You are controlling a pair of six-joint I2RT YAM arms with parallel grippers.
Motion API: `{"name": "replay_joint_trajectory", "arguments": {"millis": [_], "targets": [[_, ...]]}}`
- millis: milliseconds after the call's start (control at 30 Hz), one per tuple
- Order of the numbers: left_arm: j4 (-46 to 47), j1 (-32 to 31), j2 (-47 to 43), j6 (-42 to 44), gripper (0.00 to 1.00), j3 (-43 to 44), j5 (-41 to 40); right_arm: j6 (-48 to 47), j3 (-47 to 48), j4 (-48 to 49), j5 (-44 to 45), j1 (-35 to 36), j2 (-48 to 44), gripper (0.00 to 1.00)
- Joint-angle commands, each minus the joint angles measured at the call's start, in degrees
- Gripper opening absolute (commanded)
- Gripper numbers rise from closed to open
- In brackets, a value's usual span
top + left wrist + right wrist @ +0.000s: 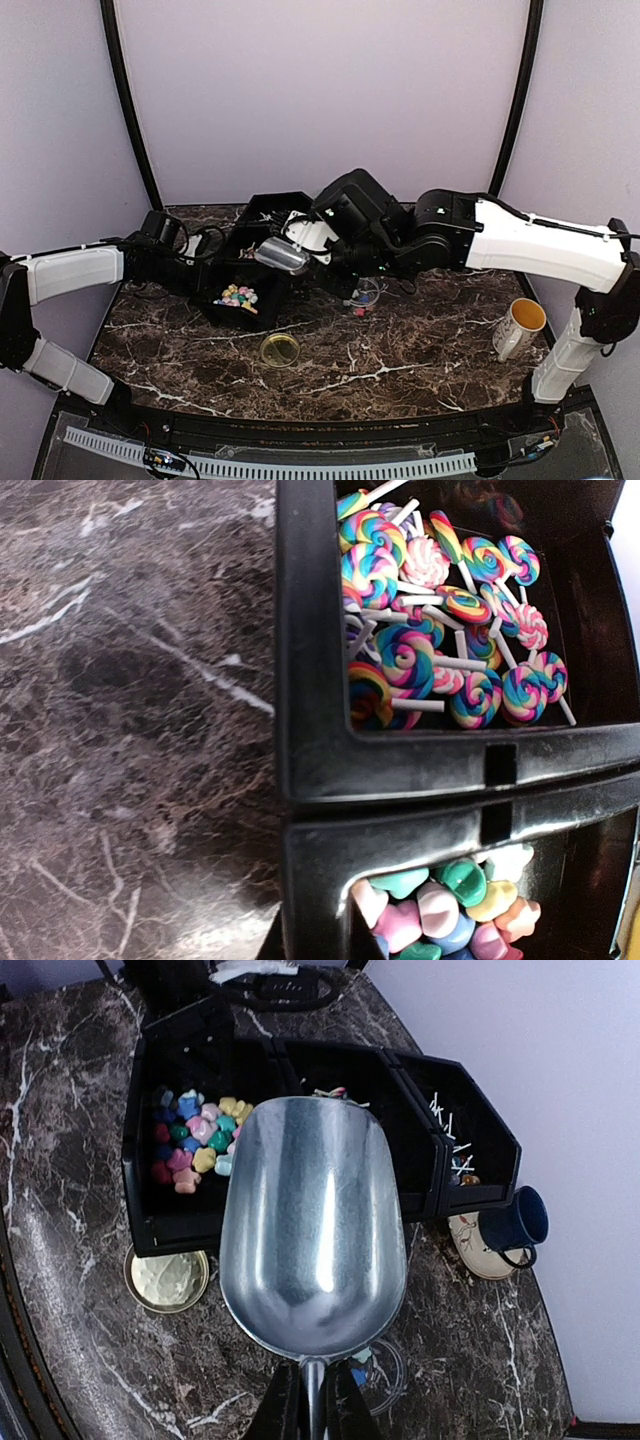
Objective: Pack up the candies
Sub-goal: Scoop the fake candies from the plate.
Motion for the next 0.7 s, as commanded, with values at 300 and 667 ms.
{"name": "replay_joint_trajectory", "arguments": {"millis": [300, 667], "targets": [[3.84, -1.81, 0.31, 5.27, 0.0, 6.42, -2.14, -2.88, 13.88, -18.71, -1.52, 2.35, 15.76, 0.0], [1.3, -4.68, 1.79, 6.78, 0.0, 7.49, -7.06, -3.15, 23.12, -23.74, -1.94, 2.61, 25.33, 0.0]]}}
